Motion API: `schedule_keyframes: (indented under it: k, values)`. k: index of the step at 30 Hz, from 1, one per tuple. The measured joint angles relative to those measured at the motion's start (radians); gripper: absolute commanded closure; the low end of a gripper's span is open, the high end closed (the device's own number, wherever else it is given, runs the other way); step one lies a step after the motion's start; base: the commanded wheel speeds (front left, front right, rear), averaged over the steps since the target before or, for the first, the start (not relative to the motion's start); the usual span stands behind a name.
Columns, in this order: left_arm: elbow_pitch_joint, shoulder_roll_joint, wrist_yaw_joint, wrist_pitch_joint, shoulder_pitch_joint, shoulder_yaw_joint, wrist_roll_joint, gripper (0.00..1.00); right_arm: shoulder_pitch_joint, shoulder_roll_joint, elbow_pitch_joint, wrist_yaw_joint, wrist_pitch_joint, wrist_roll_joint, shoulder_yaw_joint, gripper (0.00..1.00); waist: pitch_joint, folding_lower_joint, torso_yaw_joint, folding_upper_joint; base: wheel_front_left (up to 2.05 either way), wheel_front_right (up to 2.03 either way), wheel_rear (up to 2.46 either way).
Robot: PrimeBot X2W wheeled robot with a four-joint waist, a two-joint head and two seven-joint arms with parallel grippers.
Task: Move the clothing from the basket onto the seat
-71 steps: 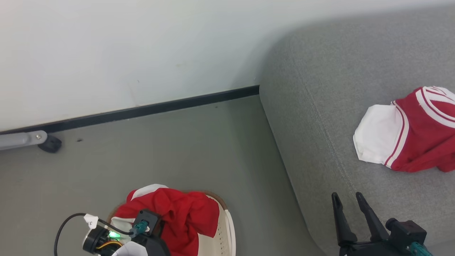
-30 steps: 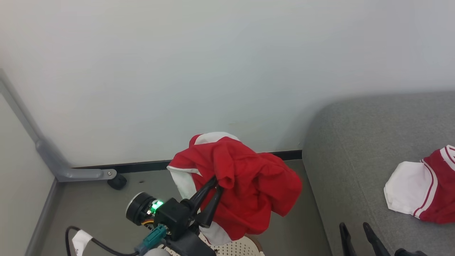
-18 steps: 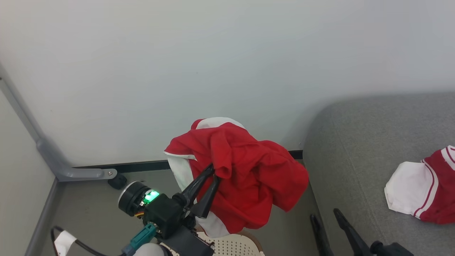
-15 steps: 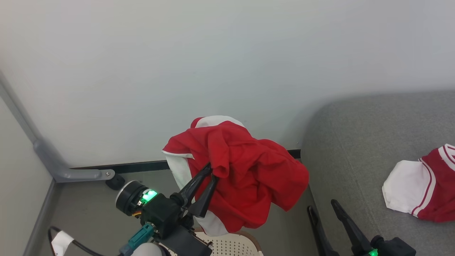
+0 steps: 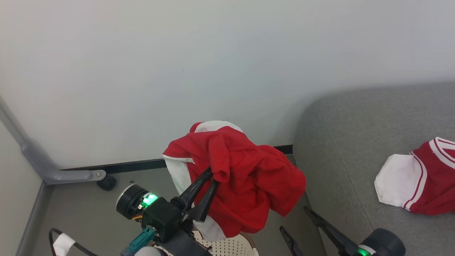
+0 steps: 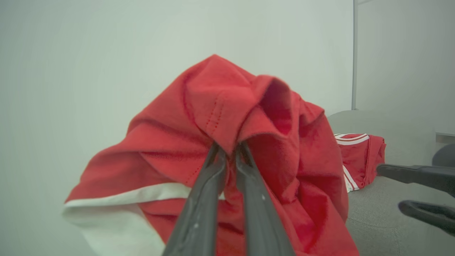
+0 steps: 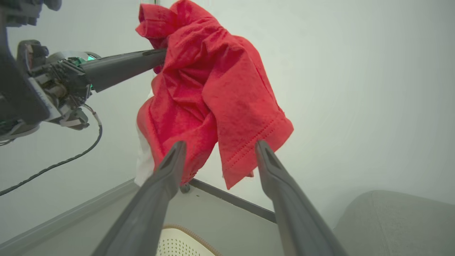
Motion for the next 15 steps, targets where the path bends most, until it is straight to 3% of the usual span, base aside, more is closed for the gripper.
schedule_keyframes:
  k: [4,10,15]
  values:
    - [0.001,0.001,0.0,0.008,0.0,-0.007,0.0,1.0,-0.02,-0.025,-0.039,0.0,-0.003,-0.053,0.045,0.0,0.001,0.0,-0.003,0.0,0.0,0.0,0.0]
    - [0.006,0.003,0.0,0.01,0.0,-0.016,0.001,1.0,-0.065,-0.027,-0.075,0.0,0.016,-0.098,0.036,0.0,0.001,0.0,-0.007,0.0,0.0,0.0,0.0]
    - [0.006,0.003,0.0,0.018,0.0,-0.025,0.002,1.0,-0.077,-0.024,-0.075,-0.046,0.055,-0.122,-0.016,0.0,0.0,0.0,-0.009,0.0,0.0,0.0,0.0]
